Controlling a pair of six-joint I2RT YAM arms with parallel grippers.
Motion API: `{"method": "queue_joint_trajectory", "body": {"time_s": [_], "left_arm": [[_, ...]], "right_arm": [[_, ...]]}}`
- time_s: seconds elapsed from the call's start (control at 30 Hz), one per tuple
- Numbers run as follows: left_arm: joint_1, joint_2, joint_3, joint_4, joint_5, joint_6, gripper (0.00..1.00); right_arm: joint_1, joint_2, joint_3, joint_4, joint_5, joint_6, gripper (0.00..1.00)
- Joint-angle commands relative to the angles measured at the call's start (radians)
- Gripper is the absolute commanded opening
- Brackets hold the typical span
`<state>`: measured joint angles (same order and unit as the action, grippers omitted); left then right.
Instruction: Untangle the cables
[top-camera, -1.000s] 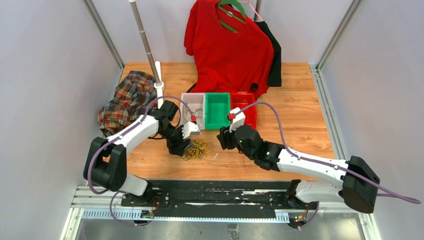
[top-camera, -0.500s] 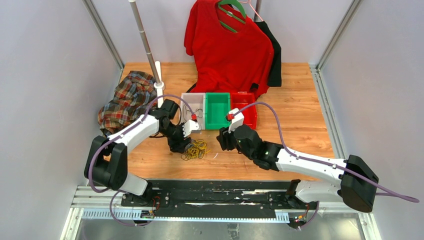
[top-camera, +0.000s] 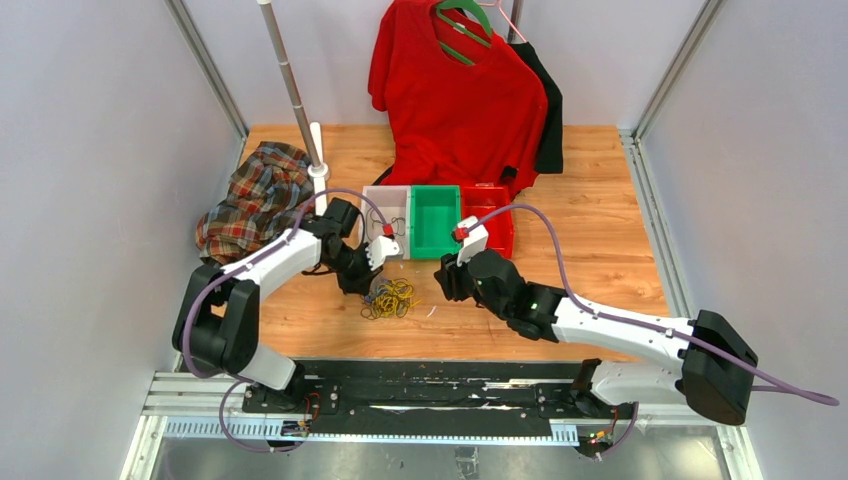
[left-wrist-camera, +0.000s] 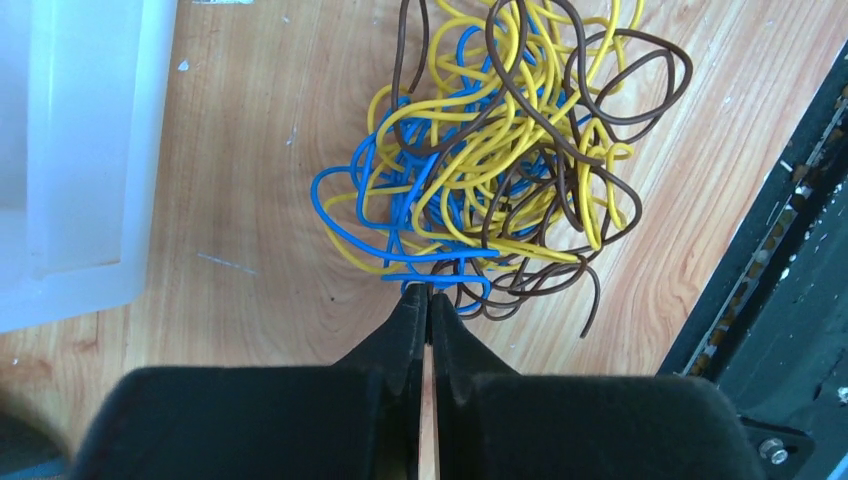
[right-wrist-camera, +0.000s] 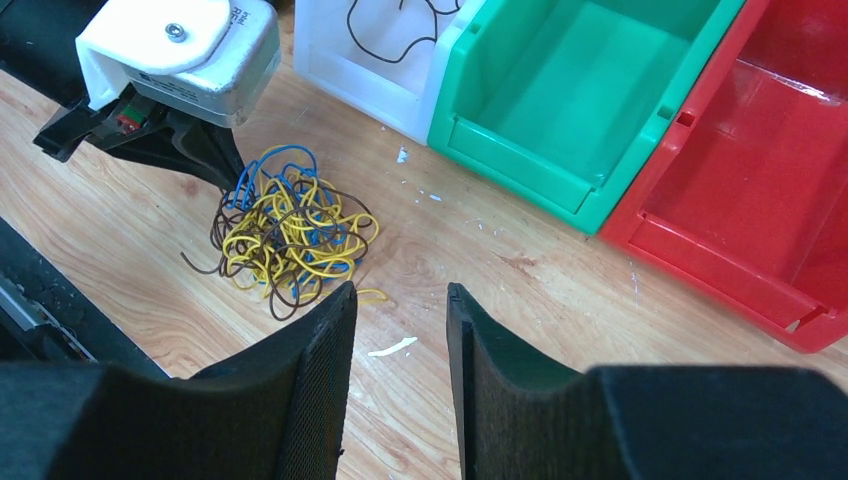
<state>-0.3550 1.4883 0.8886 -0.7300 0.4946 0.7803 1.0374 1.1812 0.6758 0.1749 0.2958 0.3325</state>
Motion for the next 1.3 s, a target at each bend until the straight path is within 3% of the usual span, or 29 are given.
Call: {"method": "queue_joint_trajectory", "body": {"time_s": [0.0,0.23,0.47,0.63,1.27], "left_arm": [[-0.001,-0.053,0.003,-0.001,-0.006,-0.035,0.01],[-0.002,-0.232,0.097,-0.116,0.029,-0.104,0.01],[-0.002,-0.319,0.214,-0.194,0.087,-0.195,0.01],[-0.002,-0.344,0.286,-0.201,0.157,-0.296,0.01],[-0.069,-0.375,0.381,-0.259,0.206,-0.358,0.01]], "right_arm": [[-0.01,-0.024,-0.002,0.02,0.006,0.007,0.38],[-0.011,-0.011,0.006,0.068,-0.023,-0.014,0.4],[0.005,0.027,0.063,0.127,-0.098,-0.058,0.62],[0.046,0.055,0.092,0.218,-0.119,-0.098,0.71],[0.066,0.223,0.225,0.37,-0.104,-0.085,0.68]]}}
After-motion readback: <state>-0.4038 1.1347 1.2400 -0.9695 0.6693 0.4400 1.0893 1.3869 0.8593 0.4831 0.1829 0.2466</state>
